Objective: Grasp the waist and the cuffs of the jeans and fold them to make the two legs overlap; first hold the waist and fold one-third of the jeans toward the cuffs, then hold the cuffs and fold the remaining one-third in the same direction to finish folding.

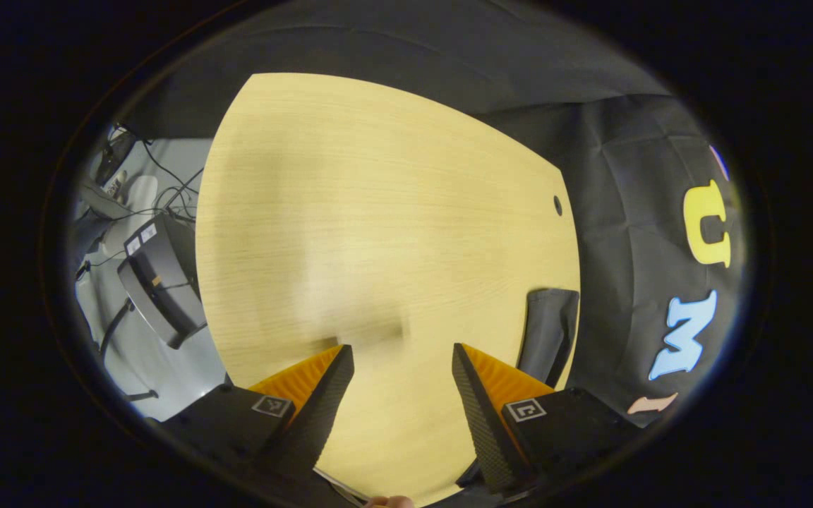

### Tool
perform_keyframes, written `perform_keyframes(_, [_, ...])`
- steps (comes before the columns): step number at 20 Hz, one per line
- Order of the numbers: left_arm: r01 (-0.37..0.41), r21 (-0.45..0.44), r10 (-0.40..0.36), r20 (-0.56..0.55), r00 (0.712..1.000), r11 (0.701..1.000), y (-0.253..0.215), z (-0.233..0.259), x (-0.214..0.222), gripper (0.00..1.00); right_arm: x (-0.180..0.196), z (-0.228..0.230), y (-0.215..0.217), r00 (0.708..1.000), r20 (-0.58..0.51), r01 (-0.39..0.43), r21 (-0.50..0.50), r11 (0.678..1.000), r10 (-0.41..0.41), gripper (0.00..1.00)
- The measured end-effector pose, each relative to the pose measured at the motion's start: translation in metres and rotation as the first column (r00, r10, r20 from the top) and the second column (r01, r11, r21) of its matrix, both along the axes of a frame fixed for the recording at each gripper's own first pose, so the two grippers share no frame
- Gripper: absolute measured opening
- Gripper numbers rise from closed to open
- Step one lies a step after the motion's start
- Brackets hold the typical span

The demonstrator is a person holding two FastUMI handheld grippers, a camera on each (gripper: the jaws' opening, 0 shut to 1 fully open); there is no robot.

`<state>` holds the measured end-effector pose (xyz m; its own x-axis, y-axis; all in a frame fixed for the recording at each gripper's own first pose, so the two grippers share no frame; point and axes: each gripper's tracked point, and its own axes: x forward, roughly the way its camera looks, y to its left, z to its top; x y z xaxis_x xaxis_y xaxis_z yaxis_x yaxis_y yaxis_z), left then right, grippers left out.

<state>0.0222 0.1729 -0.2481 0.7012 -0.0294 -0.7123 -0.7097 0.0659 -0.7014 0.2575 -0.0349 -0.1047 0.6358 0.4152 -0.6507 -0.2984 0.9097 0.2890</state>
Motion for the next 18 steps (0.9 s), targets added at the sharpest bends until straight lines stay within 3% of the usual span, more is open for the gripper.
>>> perform_keyframes(2, [-0.009,0.009,0.009,0.001,1.000,1.000,0.006,0.005,-0.007,0.94,-0.001,-0.001,-0.010,0.997,-0.047,-0.068,0.015,0.998,0.069,0.05])
perform_keyframes(8, [-0.070,0.035,0.069,0.032,0.997,0.997,0.029,0.027,-0.024,0.94,-0.011,-0.057,-0.034,0.974,-0.173,-0.171,-0.120,0.978,0.149,0.05])
perform_keyframes(10, [-0.085,0.101,0.079,0.057,0.995,0.991,0.040,0.041,-0.018,0.94,-0.027,-0.079,-0.040,0.952,-0.230,-0.248,-0.190,0.950,0.202,0.05])
perform_keyframes(12, [-0.074,0.241,0.060,0.064,0.996,0.968,0.053,0.058,-0.005,0.94,-0.048,-0.107,-0.050,0.902,-0.324,-0.370,-0.244,0.897,0.284,0.04])
perform_keyframes(13, [-0.047,0.321,0.029,0.062,0.998,0.946,0.056,0.070,0.006,0.94,-0.036,-0.097,-0.044,0.919,-0.243,-0.361,-0.209,0.909,0.310,0.34])
perform_keyframes(14, [-0.008,0.391,-0.017,0.059,0.998,0.920,0.057,0.082,0.022,0.94,-0.042,-0.100,-0.039,0.906,-0.266,-0.375,-0.144,0.916,0.329,0.39])
perform_keyframes(15, [0.042,0.435,-0.072,0.053,0.996,0.899,0.051,0.092,0.042,0.94,-0.046,-0.102,-0.037,0.900,-0.286,-0.369,-0.095,0.925,0.330,0.59])
perform_keyframes(17, [0.132,0.434,-0.167,0.044,0.985,0.891,0.024,0.104,0.090,0.94,-0.044,-0.088,-0.036,0.922,-0.273,-0.303,-0.065,0.951,0.275,1.00])
perform_keyframes(18, [0.160,0.408,-0.200,0.056,0.978,0.899,0.012,0.109,0.116,0.94,-0.039,-0.085,-0.045,0.929,-0.273,-0.275,-0.057,0.960,0.250,0.98])
